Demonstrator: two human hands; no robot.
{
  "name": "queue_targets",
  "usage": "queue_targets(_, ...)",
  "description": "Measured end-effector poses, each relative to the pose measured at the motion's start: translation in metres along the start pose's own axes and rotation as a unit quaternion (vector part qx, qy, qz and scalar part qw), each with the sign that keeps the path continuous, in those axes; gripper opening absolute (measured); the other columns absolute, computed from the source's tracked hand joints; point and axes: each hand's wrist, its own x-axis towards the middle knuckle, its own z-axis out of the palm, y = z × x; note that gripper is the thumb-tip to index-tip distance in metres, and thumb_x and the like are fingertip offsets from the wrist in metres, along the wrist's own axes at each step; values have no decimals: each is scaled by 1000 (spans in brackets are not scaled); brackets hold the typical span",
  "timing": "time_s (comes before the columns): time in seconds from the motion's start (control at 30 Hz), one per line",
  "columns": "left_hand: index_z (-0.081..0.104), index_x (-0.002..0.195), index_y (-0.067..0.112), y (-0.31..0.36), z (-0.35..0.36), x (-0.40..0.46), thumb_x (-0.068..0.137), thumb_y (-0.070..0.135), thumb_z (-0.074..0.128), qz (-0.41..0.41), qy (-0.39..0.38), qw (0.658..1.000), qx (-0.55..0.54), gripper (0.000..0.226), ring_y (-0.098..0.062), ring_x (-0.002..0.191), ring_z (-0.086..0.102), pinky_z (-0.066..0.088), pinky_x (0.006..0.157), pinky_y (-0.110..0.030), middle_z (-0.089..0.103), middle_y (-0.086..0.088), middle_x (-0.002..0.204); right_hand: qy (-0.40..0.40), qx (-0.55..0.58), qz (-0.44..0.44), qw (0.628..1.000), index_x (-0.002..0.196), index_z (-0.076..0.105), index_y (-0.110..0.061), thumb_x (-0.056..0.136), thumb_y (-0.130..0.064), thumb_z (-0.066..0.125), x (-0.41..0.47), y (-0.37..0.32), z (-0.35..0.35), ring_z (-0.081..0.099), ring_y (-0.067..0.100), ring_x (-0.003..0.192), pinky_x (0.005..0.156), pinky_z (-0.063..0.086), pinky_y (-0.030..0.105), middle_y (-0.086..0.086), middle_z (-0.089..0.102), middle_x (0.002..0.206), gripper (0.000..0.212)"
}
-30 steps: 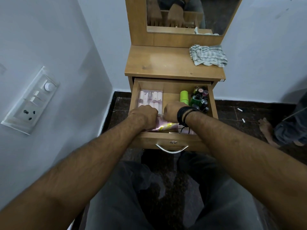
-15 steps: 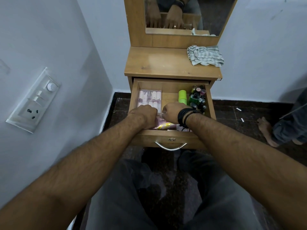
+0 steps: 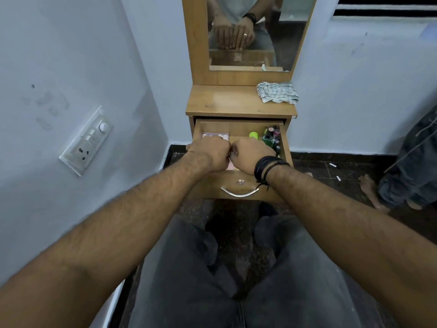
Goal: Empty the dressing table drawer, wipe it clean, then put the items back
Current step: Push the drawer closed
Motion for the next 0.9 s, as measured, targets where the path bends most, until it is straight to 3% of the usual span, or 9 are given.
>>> queue_targets(0.1,67,120,23,13,3,-31,93,33,53,4,3,1000,6,32,-29,113,58,55,88,-53,61,-5,122,18,13,13,1000,98,68,-15,94,-31,47,-33,-3,9,52,31,76,76,56,42,6,51,83,27)
queue_targets(0.27,68,116,19,36,30,-71,90,34,59,36,-24,999,15,31,-28,106,63,56,91,-47,67,-7,118,-5,10,8,1000,95,64,-17,90,-33,50,-80,4,46,60,32,77,64,42,32,14,68,99,22)
queue_targets(0.37,63,124,21,45,57,-81,88,33,64,40,-58,997,6,38,-27,115,57,52,96,-55,62,-1,128,-30,27,23,999,113,61,-19,85,-35,55,-97,12,75,66,34,96,72,51,36,12,67,114,33)
queue_targets(0.43,50,141,25,47,76,-86,88,31,66,10,-101,995,10,55,-34,130,43,43,103,-65,46,-1,142,-65,20,6,998,131,57,-19,87,-38,59,-101,18,92,61,35,116,92,53,41,10,60,132,48)
queue_targets(0.53,25,158,31,45,98,-89,89,33,70,-14,-143,989,18,83,-44,147,18,31,109,-71,19,-3,162,-108,7,9,994,152,36,-19,90,-42,60,-103,27,108,42,34,137,111,41,47,4,35,157,70)
queue_targets(0.67,6,162,30,38,116,-84,90,34,70,2,-143,989,28,97,-33,154,-2,19,114,-73,-2,6,169,-134,5,30,990,160,11,-26,91,-45,60,-102,33,116,20,31,151,114,35,55,-5,9,168,87)
queue_targets(0.9,3,162,33,35,114,-78,92,35,69,0,-153,988,23,96,-37,154,-4,18,114,-73,-5,3,170,-163,-12,37,986,160,6,-27,91,-46,62,-97,39,116,8,31,154,118,29,56,-5,0,169,91)
